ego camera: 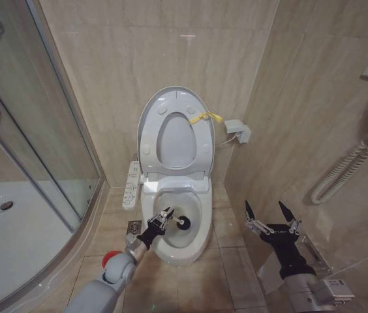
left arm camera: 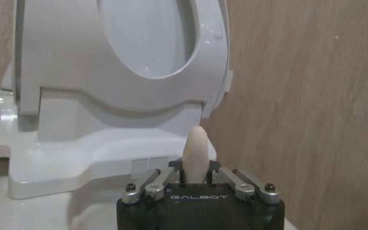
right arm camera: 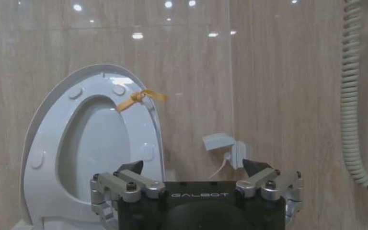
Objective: Open the toilet lid, clean the toilet bowl with a toilet brush, close the toilet lid, and flush.
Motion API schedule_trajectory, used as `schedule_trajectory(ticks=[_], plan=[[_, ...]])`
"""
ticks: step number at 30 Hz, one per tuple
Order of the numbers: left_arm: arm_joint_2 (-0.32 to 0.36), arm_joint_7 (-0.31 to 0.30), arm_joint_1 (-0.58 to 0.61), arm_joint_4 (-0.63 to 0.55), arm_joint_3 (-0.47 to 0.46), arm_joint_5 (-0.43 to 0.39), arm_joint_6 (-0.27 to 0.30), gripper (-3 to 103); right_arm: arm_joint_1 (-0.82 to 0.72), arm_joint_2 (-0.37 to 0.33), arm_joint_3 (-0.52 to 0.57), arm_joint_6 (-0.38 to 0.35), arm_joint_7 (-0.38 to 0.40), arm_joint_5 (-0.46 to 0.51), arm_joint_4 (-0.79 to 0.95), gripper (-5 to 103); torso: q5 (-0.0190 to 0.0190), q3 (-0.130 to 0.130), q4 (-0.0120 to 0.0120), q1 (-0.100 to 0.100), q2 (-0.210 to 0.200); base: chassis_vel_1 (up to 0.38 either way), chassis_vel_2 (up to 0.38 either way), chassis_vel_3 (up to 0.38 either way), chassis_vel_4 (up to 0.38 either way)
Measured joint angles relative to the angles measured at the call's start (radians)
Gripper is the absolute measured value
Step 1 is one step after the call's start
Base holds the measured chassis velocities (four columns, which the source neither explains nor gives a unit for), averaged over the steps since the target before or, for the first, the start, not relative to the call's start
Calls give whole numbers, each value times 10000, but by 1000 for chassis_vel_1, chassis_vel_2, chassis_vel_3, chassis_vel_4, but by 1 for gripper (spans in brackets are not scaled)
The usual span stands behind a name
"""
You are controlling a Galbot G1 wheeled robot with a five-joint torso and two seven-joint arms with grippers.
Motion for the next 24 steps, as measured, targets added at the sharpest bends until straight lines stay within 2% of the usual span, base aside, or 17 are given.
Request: schedule_trajectory(ticks=[5,6,8,10,12,15,19,20,22,24], plan=[[161,-273,268,-1457,6,-250,307,22,0,0,0,0,0,0,0,100,-1,0,-6,0,0,0,0,0,0],[322,-476,455,-2078,1,-417,510,22,0,0,0,0,1,0,0,100,2,0,-5,0,0,0,0,0,0],[407,-604,552,-2375,3,-508,609,22,0,0,0,0,1,0,0,100,1,0,-3,0,0,0,0,0,0],[676,-986,961,-3286,2,-736,887,22,0,0,0,0,0,0,0,100,2,-1,3,-1,1,0,0,0,0],[674,-1033,1079,-3335,-34,-699,899,22,0,0,0,0,0,0,0,100,2,-1,3,-1,0,0,0,0,0],[499,-1029,1092,-2847,-102,-520,782,22,0,0,1,0,0,0,0,100,1,-1,-2,-1,1,0,0,0,0],[20,-868,711,-1288,-251,156,283,22,0,1,0,0,0,0,0,100,1,0,0,0,0,0,0,0,0],[20,-868,711,-1288,-251,156,283,22,0,1,0,0,0,0,0,100,1,0,0,0,0,0,0,0,0],[-318,-673,354,-189,-348,691,-259,22,0,1,0,0,0,0,1,100,0,-1,-4,0,0,0,0,0,0],[-557,-474,209,196,-516,936,-558,22,0,0,0,0,0,0,0,100,-1,1,-1,1,-1,0,0,0,0]])
